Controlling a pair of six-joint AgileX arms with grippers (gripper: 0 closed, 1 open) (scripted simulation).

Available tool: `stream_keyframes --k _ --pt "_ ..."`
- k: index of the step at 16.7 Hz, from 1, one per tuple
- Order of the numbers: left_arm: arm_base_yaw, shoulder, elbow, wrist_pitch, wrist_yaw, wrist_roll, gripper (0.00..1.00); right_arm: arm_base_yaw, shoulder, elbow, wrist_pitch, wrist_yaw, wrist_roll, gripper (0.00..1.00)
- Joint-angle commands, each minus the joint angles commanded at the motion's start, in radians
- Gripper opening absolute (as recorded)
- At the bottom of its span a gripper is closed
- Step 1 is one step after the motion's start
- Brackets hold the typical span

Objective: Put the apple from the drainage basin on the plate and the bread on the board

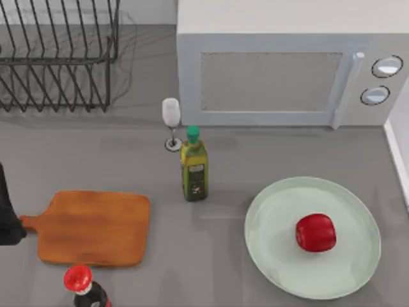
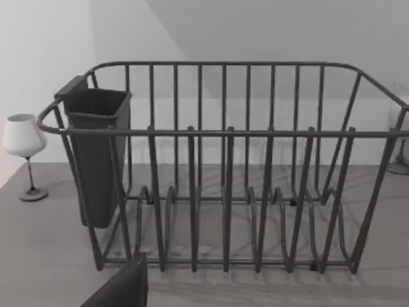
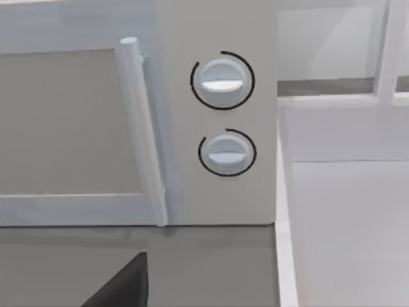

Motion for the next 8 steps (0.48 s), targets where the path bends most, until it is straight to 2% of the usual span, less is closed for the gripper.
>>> stream_keyframes --k 4,8 --pt "0.0 0.0 0.0 0.0 0.0 0.0 1.0 -0.067 -0.183 -0.15 0.136 0.0 -0.069 1.0" --pt "0.0 0.0 0.0 0.0 0.0 0.0 1.0 -0.08 -0.216 -0.177 0.16 0.0 -0.082 1.0"
